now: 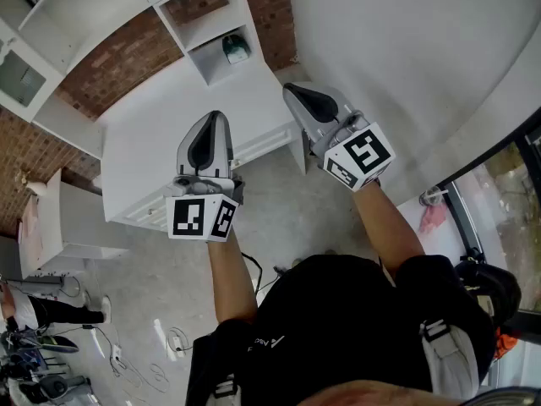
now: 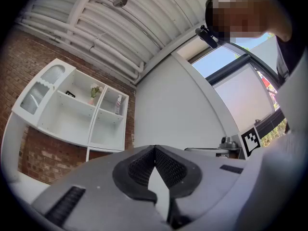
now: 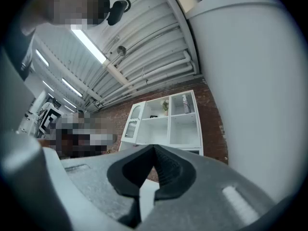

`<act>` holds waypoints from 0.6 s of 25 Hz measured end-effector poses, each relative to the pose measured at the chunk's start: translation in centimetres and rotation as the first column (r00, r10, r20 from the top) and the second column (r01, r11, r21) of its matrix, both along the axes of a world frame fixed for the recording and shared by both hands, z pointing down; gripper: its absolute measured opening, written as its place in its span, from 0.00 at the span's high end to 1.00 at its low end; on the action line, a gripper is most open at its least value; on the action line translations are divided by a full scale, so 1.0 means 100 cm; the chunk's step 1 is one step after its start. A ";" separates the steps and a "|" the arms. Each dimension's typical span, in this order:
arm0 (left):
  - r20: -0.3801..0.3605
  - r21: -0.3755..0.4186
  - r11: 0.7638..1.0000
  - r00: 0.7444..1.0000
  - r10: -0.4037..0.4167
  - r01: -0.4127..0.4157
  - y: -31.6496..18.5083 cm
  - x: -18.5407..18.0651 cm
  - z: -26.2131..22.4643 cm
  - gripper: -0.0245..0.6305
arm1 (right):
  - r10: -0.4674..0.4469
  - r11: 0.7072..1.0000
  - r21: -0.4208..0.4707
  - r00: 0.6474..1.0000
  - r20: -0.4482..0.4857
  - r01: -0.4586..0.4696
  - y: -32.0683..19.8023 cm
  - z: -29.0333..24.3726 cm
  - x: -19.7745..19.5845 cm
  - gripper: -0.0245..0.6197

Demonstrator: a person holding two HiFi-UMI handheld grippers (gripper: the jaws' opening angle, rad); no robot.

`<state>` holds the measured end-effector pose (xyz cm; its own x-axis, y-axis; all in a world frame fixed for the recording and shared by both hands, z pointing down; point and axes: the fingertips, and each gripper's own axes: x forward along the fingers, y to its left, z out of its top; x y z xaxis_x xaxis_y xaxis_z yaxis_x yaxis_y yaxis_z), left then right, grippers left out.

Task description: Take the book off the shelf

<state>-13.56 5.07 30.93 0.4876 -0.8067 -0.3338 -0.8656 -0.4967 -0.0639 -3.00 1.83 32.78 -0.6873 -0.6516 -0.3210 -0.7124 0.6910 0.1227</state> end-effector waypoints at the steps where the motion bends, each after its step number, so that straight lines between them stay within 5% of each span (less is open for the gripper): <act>1: 0.001 0.000 1.000 1.000 0.000 0.000 0.000 -0.001 0.001 0.96 | -0.002 1.000 0.002 1.000 -0.005 0.002 0.000 0.000 -0.001 0.96; 15: -0.077 0.009 0.999 0.997 -0.032 0.033 -0.008 -0.062 -0.025 0.96 | 0.024 0.999 0.026 0.999 -0.042 -0.023 0.001 -0.014 -0.042 0.96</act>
<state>-19.71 4.26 28.47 0.4336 -0.8181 -0.3777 -0.8839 -0.4677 -0.0017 -7.23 1.96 31.35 -0.6855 -0.6596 -0.3082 -0.7219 0.6707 0.1703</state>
